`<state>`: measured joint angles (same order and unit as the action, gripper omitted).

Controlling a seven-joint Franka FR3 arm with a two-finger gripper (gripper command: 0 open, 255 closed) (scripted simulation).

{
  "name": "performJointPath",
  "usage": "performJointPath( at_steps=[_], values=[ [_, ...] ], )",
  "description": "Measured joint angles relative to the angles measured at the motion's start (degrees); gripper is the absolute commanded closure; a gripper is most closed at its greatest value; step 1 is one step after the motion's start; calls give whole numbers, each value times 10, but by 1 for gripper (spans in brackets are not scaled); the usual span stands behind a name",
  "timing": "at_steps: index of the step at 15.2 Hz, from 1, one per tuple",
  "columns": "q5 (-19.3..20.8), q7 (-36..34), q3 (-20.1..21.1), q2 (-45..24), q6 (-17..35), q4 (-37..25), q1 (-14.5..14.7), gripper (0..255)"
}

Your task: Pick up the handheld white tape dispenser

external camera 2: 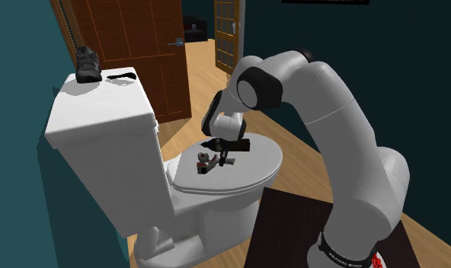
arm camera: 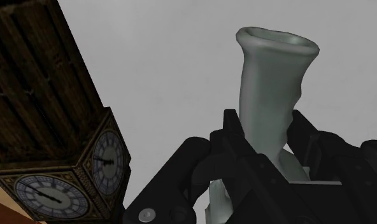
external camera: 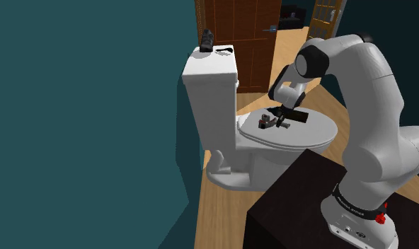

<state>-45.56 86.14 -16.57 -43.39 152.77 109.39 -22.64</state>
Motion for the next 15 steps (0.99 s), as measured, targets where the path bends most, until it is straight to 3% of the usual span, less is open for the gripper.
performJointPath(
  at_steps=[7, 15],
  values=[
    [1, -2, -1, 2, -1, 1, 1, 255],
    [31, -30, -30, 51, -31, 22, 24, 255]
  ],
)
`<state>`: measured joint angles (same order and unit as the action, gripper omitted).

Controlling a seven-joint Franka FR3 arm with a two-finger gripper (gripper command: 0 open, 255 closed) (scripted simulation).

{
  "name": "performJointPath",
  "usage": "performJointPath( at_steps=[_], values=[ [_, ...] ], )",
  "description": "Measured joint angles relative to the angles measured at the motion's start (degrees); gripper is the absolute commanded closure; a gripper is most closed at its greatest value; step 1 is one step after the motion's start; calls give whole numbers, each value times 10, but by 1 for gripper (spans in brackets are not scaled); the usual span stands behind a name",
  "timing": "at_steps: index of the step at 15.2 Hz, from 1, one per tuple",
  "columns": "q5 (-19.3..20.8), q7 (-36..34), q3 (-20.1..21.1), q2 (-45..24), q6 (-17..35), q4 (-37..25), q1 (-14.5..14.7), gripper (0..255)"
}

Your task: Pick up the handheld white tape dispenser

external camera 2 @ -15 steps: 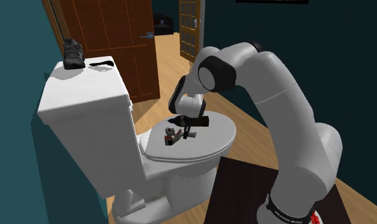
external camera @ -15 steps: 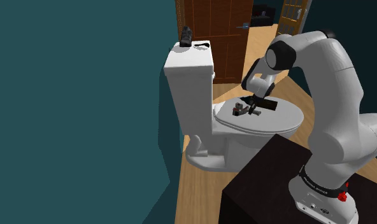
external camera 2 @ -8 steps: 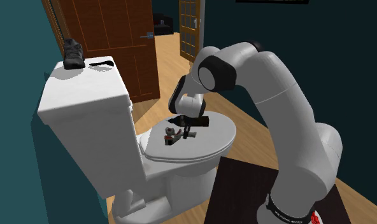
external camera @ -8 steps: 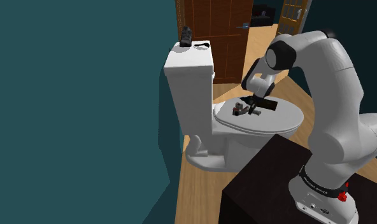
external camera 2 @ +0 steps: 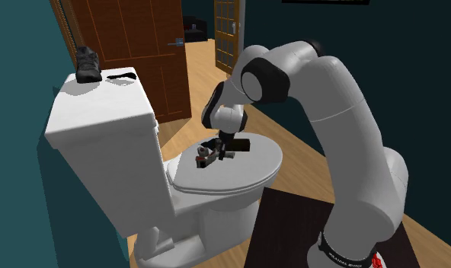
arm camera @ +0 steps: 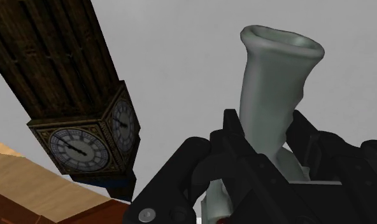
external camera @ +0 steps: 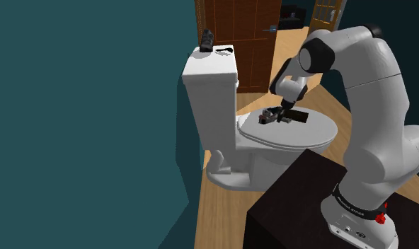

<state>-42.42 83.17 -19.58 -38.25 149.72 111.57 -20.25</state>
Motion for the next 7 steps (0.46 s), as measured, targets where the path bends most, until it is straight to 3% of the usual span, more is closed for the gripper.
performJointPath(
  at_steps=[7],
  values=[
    [28, -23, -25, 42, -26, 15, 17, 255]
  ],
)
